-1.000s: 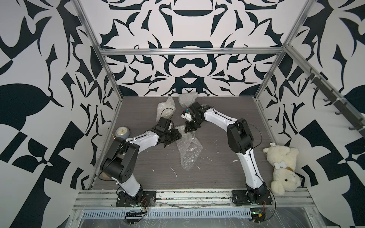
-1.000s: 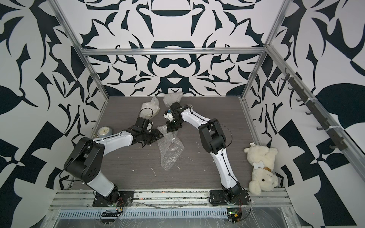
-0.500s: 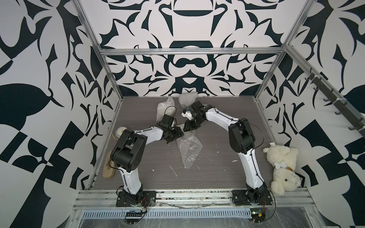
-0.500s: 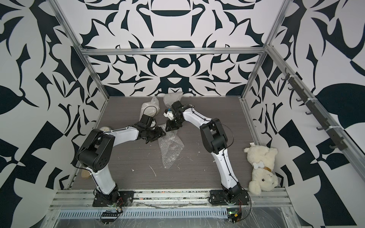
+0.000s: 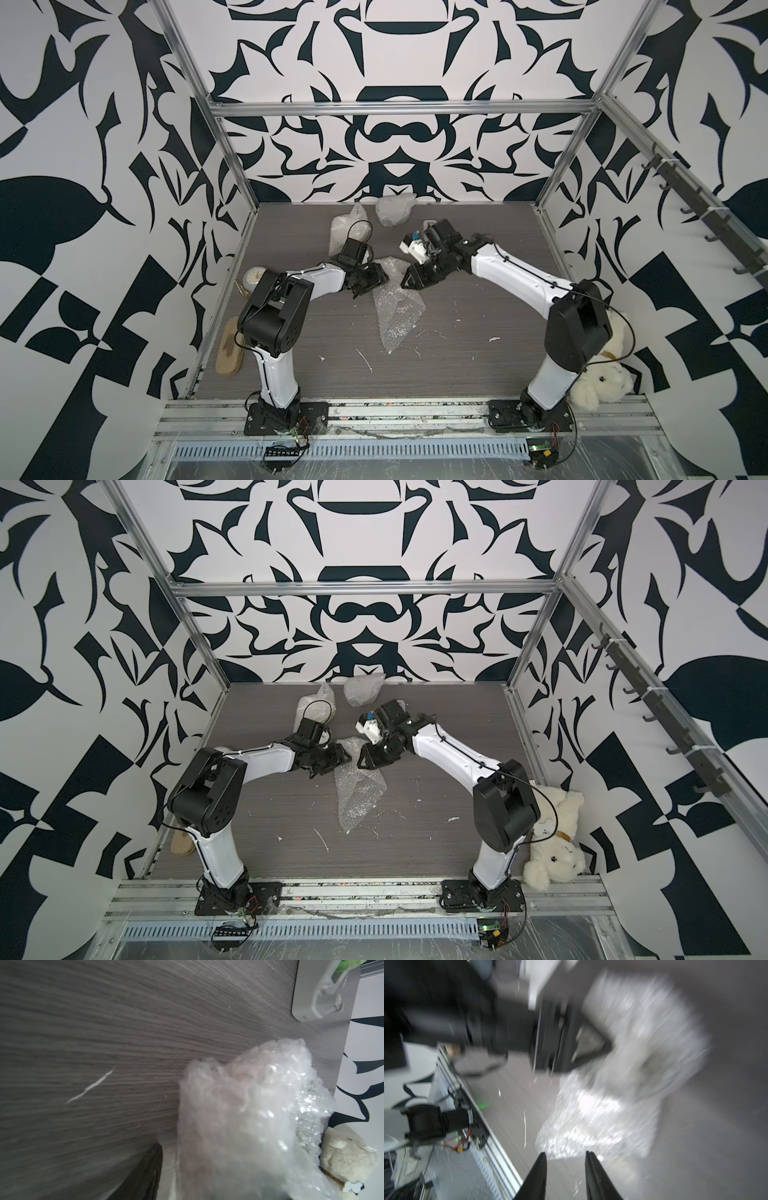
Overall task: Wrap bowls in bubble wrap
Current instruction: Wrap the bowl in bubble wrap.
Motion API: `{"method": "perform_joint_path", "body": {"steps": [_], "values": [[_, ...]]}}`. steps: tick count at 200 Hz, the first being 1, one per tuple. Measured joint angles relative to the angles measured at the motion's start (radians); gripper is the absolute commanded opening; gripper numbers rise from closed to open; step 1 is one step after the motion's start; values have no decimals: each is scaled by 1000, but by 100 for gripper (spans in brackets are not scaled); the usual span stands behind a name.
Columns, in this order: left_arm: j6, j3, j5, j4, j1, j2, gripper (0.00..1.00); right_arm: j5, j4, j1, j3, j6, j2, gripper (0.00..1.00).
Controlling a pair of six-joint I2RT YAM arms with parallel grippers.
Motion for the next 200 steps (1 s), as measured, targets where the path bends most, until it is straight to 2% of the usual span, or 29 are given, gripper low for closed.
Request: {"method": "perform_joint_path", "body": {"steps": [28,50,85,176,200], "values": [[-9,-2,-3,3,0,-1,59,51,84,153,-225,125,-65,41],[-19,-9,-6,11,0,-5,59,126,145,238,-301,217,-63,43],[-27,-12,-12,14,0,-7,59,229,249,326,-291,281,-5,44],[-34,-13,-14,17,0,-7,59,428,300,425,-183,253,137,45],[-34,-13,-13,19,0,-7,59,505,282,435,-171,253,148,38]]}}
